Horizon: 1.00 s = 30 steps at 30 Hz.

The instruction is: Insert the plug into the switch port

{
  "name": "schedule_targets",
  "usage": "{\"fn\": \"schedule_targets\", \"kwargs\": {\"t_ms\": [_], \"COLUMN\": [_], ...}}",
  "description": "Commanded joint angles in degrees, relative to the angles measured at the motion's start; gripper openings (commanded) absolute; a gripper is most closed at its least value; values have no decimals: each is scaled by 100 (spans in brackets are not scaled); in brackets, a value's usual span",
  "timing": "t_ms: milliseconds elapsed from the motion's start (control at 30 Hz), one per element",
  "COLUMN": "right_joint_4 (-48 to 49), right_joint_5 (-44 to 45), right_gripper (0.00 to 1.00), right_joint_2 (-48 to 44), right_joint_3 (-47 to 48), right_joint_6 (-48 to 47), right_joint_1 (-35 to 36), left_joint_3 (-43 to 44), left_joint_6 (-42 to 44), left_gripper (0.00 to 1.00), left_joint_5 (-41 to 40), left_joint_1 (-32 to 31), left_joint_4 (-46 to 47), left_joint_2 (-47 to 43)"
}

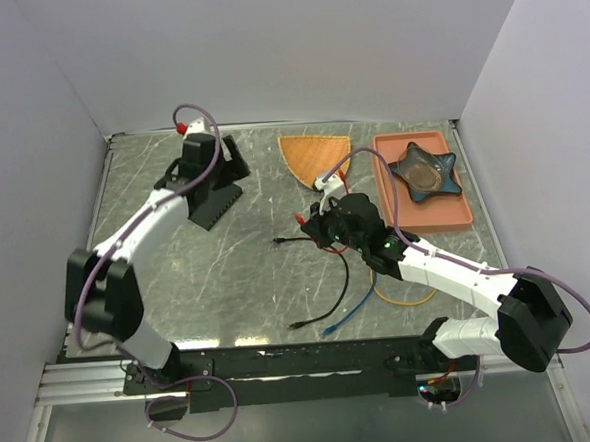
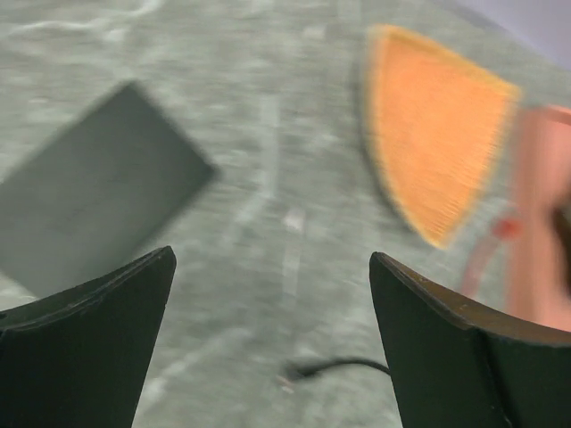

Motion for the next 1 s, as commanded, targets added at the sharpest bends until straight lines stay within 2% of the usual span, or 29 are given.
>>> {"fn": "schedule_targets", "kwargs": {"t_ms": [0, 133, 233, 333, 433, 500, 667, 800, 967], "right_joint_4": [85, 50, -64, -117, -134, -178, -249, -319, -372], "right_joint_5": [-145, -320, -356, -417, -531, -558, -593, -610, -681], "right_gripper": [0, 0, 0, 0, 0, 0, 0, 0, 0], "right_joint_2": [-157, -157, -96, -87, -104, -122, -157, -201, -236], "right_joint_3": [-52, -114, -87, -96, -105, -114, -140, -140, -140], "right_joint_6": [-23, -14, -31, -66, -57, -58, -101, -128, -119], "right_joint_1": [-36, -36, -44, -27, -44, -36, -36, -36, -18], "left_joint_3": [898, 2040, 3321, 4061, 4371, 4372, 3617, 3247, 2291], "left_joint_6": [364, 575, 803, 935, 997, 1015, 1050, 1024, 997], "left_gripper": [96, 96, 96, 96, 96, 98, 99, 94, 89], "left_joint_5": [223, 154, -206, -76, -145, -172, -111, -32, 302], "left_joint_1": [610, 1023, 1121, 1165, 1165, 1165, 1183, 1174, 1174], "left_joint_4": [-613, -1280, -1817, -2080, -2240, -2301, -1933, -2011, -1792], "left_joint_2": [857, 1894, 2746, 3468, 3969, 4163, 4023, 4023, 3655]}}
